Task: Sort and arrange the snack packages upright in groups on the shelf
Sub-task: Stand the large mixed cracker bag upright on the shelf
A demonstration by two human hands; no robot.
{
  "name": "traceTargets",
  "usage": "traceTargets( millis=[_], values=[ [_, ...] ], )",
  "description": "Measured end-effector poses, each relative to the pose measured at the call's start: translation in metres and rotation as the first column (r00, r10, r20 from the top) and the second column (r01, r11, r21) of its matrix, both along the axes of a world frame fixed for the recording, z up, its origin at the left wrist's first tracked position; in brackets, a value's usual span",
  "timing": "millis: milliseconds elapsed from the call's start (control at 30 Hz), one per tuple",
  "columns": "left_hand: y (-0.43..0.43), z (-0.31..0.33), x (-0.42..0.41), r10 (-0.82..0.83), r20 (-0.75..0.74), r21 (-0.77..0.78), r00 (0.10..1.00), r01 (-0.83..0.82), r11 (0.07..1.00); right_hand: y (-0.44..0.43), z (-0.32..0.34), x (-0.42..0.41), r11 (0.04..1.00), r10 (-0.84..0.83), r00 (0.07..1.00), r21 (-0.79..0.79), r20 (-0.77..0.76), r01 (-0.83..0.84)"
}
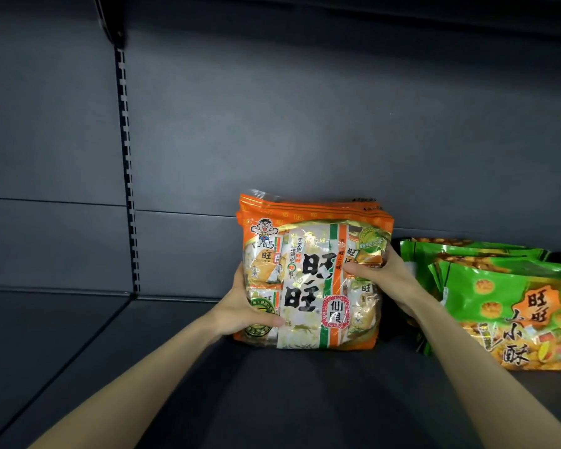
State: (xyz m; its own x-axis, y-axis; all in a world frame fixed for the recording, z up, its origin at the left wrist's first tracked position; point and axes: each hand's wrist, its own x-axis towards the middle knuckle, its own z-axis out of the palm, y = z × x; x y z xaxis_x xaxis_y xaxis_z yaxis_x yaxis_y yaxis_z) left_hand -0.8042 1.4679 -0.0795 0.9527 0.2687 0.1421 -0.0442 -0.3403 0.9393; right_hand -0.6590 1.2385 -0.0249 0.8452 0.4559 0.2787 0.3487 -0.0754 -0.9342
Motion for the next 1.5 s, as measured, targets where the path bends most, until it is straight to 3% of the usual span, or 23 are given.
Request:
traceTargets(
  millis=[567, 1500],
  values=[
    [0.008, 0.012, -0.024, 0.122, 0.118, -0.008, 0.986, -0.121, 0.993, 0.016, 0.008, -0.012, 0.998, -0.016, 0.995, 0.064, 0.101, 0.01],
    [0.076, 0.002, -0.067, 0.178, 0.084, 0.011, 0.98, -0.179, 0.984, 0.091, -0.012, -0.049, 0.997, 0.048, 0.992, 0.046, 0.116, -0.054]
  ],
)
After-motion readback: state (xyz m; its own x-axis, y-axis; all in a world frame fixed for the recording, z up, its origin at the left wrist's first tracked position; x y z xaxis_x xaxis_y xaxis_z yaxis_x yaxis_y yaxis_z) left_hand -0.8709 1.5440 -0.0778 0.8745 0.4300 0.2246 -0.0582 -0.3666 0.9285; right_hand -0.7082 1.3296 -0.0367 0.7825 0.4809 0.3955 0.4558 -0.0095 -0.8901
